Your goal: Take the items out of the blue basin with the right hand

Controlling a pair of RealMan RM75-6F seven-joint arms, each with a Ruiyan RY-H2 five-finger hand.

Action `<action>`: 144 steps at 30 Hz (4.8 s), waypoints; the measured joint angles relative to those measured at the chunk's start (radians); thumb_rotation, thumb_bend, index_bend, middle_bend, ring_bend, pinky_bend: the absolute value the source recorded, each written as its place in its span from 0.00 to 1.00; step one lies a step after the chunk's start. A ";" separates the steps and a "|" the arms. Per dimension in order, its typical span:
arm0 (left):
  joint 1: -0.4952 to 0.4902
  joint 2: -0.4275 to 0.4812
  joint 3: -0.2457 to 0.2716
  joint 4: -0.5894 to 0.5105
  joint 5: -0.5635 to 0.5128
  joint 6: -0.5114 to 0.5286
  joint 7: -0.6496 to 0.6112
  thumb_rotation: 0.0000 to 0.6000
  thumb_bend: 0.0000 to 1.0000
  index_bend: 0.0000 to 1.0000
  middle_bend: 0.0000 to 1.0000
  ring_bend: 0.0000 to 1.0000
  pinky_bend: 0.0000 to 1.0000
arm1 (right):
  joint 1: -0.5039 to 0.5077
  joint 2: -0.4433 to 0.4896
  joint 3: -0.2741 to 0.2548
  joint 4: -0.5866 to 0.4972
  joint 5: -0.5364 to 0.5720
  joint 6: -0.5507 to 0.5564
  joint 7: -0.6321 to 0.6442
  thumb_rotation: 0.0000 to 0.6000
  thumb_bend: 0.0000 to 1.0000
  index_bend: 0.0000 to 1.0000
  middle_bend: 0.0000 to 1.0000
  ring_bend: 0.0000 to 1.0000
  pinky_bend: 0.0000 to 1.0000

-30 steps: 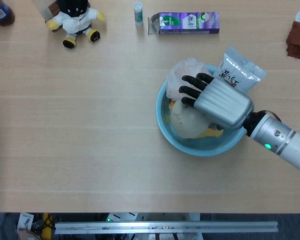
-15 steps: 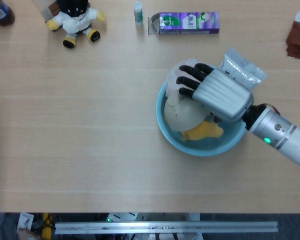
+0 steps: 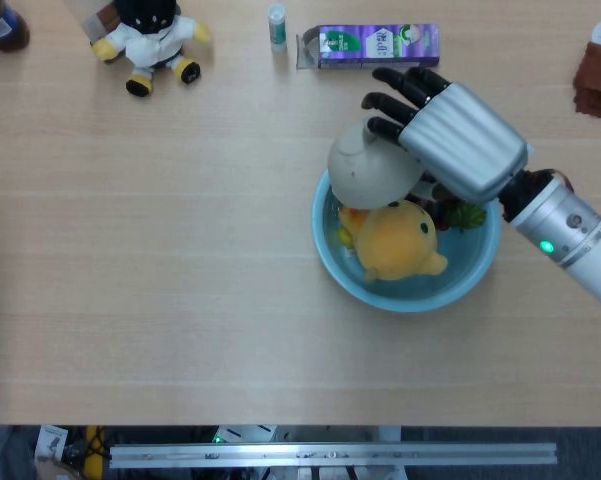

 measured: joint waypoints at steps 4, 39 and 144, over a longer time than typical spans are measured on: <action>-0.003 -0.002 0.000 0.003 0.001 -0.005 -0.003 1.00 0.36 0.30 0.27 0.26 0.25 | -0.004 0.017 0.016 0.009 0.039 0.017 -0.005 1.00 0.02 0.46 0.29 0.12 0.24; 0.004 0.018 0.004 -0.019 0.015 0.013 -0.003 1.00 0.36 0.30 0.27 0.26 0.25 | 0.237 -0.213 0.021 0.391 0.538 -0.126 -0.245 1.00 0.02 0.46 0.29 0.12 0.24; 0.028 0.032 0.005 -0.007 0.007 0.026 -0.056 1.00 0.36 0.31 0.26 0.26 0.25 | 0.249 -0.336 -0.239 0.339 0.375 -0.033 -0.417 1.00 0.20 0.52 0.32 0.15 0.31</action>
